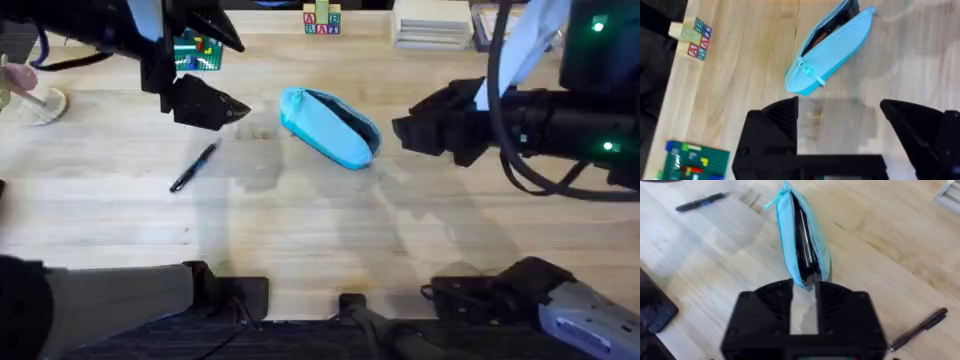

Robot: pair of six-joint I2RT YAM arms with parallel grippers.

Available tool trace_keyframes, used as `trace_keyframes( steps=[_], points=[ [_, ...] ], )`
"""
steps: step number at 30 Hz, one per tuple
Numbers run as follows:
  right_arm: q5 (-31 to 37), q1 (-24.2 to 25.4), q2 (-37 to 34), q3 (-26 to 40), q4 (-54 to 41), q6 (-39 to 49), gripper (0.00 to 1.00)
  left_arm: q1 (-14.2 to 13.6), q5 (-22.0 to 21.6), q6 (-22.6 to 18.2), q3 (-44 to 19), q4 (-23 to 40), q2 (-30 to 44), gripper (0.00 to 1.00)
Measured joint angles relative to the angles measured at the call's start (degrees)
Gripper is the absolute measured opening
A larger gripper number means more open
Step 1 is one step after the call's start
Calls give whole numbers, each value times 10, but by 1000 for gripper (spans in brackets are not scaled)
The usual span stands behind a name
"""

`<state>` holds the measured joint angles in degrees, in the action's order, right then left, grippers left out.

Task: Unzip the bag, pick up the pens from the table one at a time and place them inside, then zip the bag closed.

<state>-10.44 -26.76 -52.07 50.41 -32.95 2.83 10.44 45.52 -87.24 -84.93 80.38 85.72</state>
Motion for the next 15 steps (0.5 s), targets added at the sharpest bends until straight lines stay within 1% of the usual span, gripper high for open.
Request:
trace_keyframes(
  steps=[3,4,6,7,11,12,13,15],
  points=[
    [1,0,0,0,-12,0,65,0,-4,63,0,0,-9,993],
    [2,0,0,0,-21,1,33,0,-5,129,0,0,-17,993],
    [2,0,0,0,-23,2,31,0,-5,165,0,3,-20,993],
    [1,0,0,0,-29,18,30,0,-6,208,0,12,-22,993],
    [1,0,-9,0,-32,50,30,0,-6,225,0,12,-22,993],
    [1,0,-32,0,-32,77,30,0,-6,232,0,12,-22,993],
    [1,0,-42,0,-31,85,30,0,-6,233,0,12,-22,993],
    [1,0,-105,0,-18,113,30,0,-6,237,0,12,-22,993]
  ],
)
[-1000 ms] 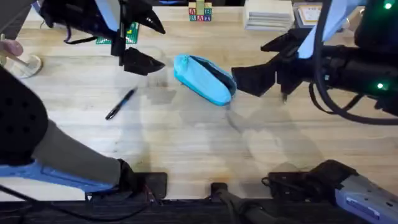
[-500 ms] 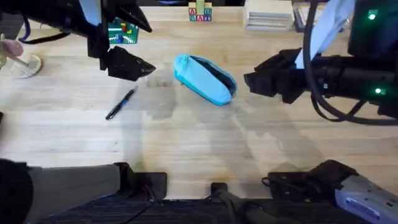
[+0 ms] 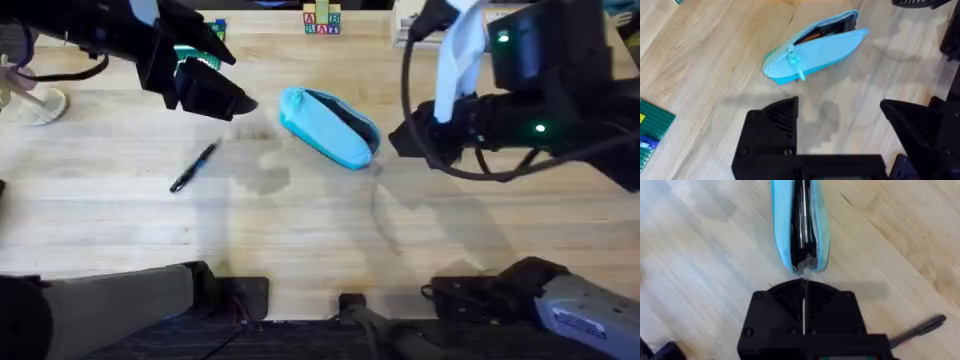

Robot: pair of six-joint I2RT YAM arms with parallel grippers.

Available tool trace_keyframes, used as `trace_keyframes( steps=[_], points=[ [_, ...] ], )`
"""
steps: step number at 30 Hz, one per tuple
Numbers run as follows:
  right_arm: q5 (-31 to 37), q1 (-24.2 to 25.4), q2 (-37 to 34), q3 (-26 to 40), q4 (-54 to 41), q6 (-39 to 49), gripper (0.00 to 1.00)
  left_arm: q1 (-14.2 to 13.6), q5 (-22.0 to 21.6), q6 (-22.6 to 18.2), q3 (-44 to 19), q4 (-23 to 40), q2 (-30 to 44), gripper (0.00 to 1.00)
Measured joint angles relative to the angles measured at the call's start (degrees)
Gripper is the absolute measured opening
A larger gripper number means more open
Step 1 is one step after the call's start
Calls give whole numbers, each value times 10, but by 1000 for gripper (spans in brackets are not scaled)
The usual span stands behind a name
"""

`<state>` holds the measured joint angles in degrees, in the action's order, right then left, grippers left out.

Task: Unzip the bag, pick up the pens from the table one at a time and place them inside, then zip the bag closed.

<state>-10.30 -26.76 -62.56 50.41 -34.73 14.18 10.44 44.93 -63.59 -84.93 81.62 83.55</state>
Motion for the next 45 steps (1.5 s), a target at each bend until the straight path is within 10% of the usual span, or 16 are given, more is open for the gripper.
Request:
trace_keyframes(
  steps=[28,35,45],
  points=[
    [-63,0,-237,0,181,9,54,0,0,2,0,0,0,993],
    [-75,-1,-242,0,184,10,936,0,0,2,0,0,0,993],
    [-77,-1,-241,2,184,13,996,0,0,2,0,0,0,993]
  ],
)
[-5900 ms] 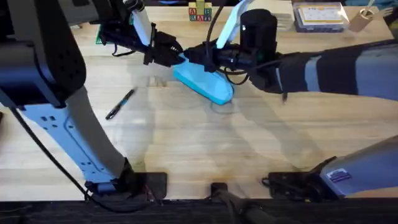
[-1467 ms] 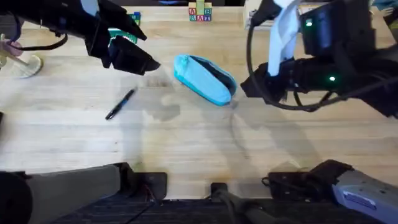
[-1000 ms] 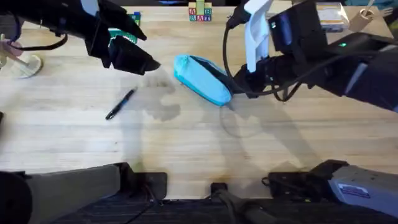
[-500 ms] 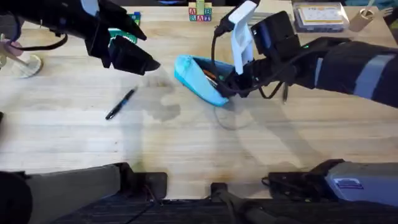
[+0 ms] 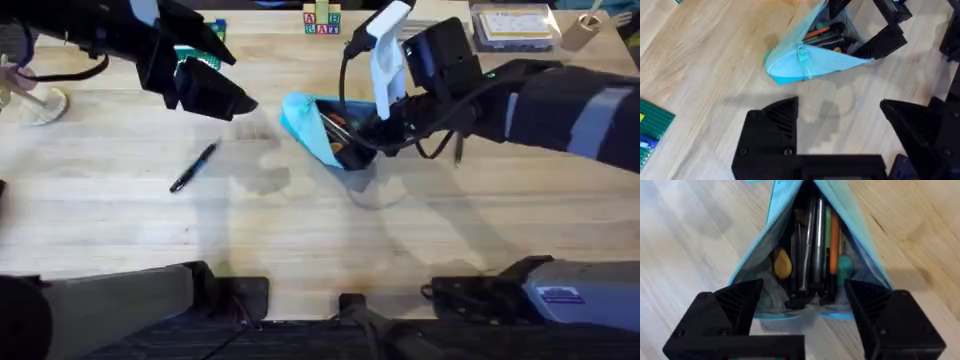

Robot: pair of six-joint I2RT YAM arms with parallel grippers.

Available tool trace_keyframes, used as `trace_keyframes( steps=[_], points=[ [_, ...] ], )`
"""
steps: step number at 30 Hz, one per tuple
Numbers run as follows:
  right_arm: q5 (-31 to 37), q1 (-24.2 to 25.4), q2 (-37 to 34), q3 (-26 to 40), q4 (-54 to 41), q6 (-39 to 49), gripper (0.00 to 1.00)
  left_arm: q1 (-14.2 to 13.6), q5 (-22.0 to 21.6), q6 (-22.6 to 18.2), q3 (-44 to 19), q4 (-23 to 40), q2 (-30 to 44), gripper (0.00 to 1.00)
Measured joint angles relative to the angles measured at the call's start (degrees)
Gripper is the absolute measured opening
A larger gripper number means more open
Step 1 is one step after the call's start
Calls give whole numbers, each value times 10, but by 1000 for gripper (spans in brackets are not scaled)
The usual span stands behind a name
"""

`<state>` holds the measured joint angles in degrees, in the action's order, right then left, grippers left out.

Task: Unzip the bag, pick up the pens from the table one at a time and place them inside, then zip the bag closed.

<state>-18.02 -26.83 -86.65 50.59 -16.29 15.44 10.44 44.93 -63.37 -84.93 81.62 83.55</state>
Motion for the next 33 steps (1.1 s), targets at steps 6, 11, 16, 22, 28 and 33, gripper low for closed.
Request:
trace_keyframes(
  steps=[6,11,16,22,28,33],
  points=[
    [4,0,62,0,-4,-20,997,0,0,0,0,0,0,992],
    [9,0,149,0,-5,-41,997,0,0,0,0,0,0,993],
    [56,0,216,1,-33,-93,997,0,0,0,0,0,0,993],
    [155,1,306,5,-162,-163,996,0,0,0,0,0,0,993],
    [221,11,325,35,-273,-206,996,0,0,0,0,0,0,993],
    [263,42,313,90,-348,-252,996,0,-9,13,0,-2,0,992]
  ],
)
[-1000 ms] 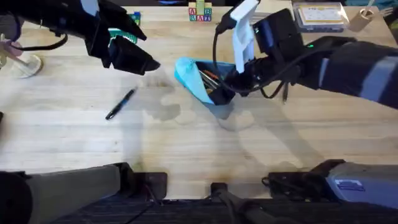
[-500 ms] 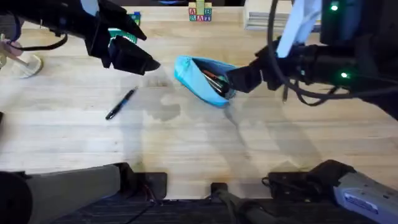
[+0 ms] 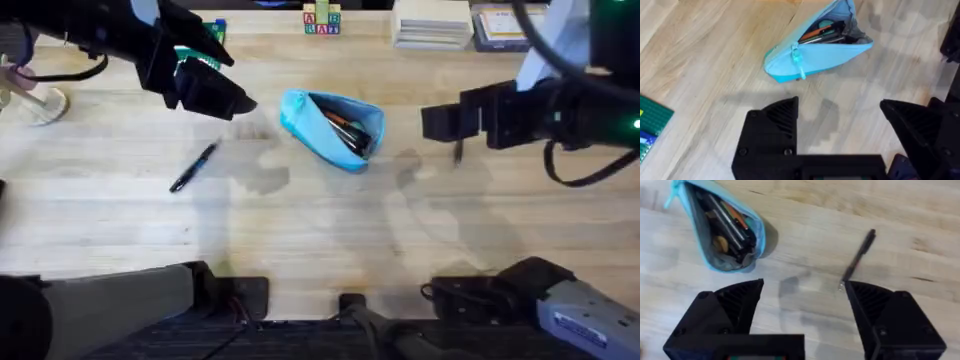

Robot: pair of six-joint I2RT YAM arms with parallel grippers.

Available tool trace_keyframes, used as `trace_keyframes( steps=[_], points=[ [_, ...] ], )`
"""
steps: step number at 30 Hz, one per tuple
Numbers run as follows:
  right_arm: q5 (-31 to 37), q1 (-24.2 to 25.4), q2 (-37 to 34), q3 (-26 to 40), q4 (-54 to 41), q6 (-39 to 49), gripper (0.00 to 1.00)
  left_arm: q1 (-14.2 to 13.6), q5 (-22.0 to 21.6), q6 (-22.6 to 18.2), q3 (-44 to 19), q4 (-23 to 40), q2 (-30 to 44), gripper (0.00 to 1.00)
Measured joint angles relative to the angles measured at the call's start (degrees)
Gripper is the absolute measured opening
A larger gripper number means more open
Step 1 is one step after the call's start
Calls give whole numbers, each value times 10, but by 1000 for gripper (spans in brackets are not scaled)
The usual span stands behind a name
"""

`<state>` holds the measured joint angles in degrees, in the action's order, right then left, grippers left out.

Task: Unzip the bag, pick up the pens from the table one at a time and place them inside, then zip the bag closed.

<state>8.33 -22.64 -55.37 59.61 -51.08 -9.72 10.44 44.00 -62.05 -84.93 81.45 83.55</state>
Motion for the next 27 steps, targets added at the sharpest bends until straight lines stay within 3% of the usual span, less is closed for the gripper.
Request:
trace_keyframes(
  steps=[9,19,27],
  points=[
    [14,61,-78,60,-78,-47,996,0,-6,14,0,0,0,994],
    [15,154,-188,63,-69,-103,996,0,-6,15,0,0,0,993],
    [15,163,-267,63,-40,-109,996,0,-6,17,0,0,0,993]
  ],
)
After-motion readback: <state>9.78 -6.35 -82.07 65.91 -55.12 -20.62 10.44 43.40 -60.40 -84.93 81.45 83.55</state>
